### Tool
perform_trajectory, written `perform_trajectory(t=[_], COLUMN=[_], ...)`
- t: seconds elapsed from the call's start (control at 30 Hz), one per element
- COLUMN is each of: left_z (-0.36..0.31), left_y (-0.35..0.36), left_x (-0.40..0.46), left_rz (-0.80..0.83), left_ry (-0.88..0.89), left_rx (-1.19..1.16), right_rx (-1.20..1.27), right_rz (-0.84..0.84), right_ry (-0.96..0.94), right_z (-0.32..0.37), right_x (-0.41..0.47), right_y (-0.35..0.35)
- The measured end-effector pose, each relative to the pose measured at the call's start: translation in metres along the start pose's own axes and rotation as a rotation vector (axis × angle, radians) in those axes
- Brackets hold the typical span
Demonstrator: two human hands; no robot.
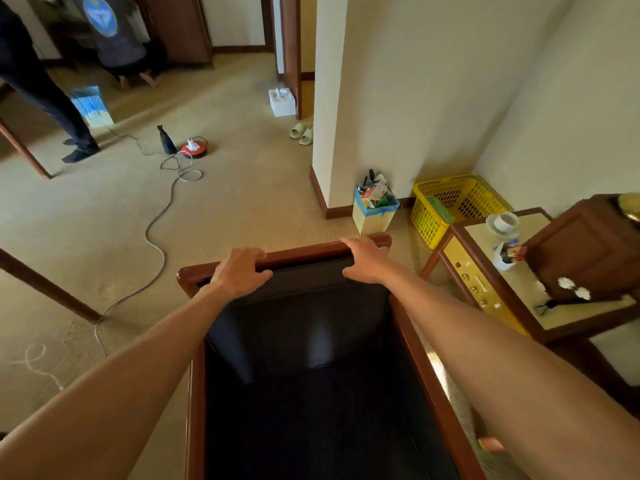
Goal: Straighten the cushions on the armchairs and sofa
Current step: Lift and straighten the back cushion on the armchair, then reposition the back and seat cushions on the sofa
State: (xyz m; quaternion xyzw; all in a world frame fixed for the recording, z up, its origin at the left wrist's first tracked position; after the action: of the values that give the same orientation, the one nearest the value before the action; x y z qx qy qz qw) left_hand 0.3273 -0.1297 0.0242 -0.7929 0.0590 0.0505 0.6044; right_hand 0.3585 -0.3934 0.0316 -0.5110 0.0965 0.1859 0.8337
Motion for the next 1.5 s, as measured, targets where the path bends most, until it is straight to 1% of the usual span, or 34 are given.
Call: perform_trajectory(t=[0.07,0.17,0.33,0.47,0.6,0.7,0.77,0.9,1.03,1.13,1.27,1.37,1.5], left_z=[-0.029,-0.084,-0.196,-0.297,-0.428,-0.527,-0.591,-0.708,-0.815,-0.883,-0.964,-1.016,-1.087], left_y=[-0.045,-0.112,-0.213,-0.276,-0.302,-0.288,-0.271,-0.230,-0.189,-0.160,-0.121,-0.093,-0.058], left_x=[-0.001,-0.004,-0.020,-0.055,-0.120,-0.180,-0.224,-0.313,-0.405,-0.471,-0.553,-0.598,-0.634], left_rz=[-0.058,-0.129,-0.128,-0.203,-0.294,-0.319,-0.308,-0.260,-0.225,-0.198,-0.114,-0.069,-0.031], left_ry=[0.071,0.182,0.316,0.444,0.603,0.754,0.853,1.053,1.227,1.367,1.553,1.660,1.755], left_rx=[-0.006,0.051,0.187,0.254,0.259,0.176,0.145,0.153,0.155,0.116,0.091,0.081,0.092], right_rx=[0.039,0.064,0.010,-0.024,-0.026,-0.050,-0.064,-0.057,-0.039,-0.017,0.006,0.013,0.031], right_rz=[-0.085,-0.190,-0.398,-0.540,-0.703,-0.780,-0.811,-0.883,-0.978,-1.038,-1.091,-1.104,-1.137], right_ry=[-0.007,-0.019,-0.012,0.001,0.081,0.175,0.248,0.437,0.630,0.769,0.950,1.041,1.126], right_z=[0.015,0.025,0.023,0.006,-0.050,-0.111,-0.155,-0.240,-0.307,-0.345,-0.399,-0.432,-0.485], right_x=[-0.027,-0.069,-0.166,-0.267,-0.393,-0.488,-0.554,-0.690,-0.822,-0.905,-1.003,-1.055,-1.107], right_y=[-0.045,-0.116,-0.241,-0.320,-0.372,-0.387,-0.388,-0.376,-0.358,-0.341,-0.317,-0.304,-0.301])
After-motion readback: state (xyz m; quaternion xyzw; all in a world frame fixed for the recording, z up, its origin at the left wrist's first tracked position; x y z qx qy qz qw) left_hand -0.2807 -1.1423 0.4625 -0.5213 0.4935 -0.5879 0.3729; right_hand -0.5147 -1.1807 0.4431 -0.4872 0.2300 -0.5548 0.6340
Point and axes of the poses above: each hand's wrist, its own x-axis towards the middle knuckle, its own y-axis out of the palm, z = x × y, the point moved 1 cm from there along x, towards the middle knuckle, and after that the axes turned 11 degrees about x, right-handed, at the moved point
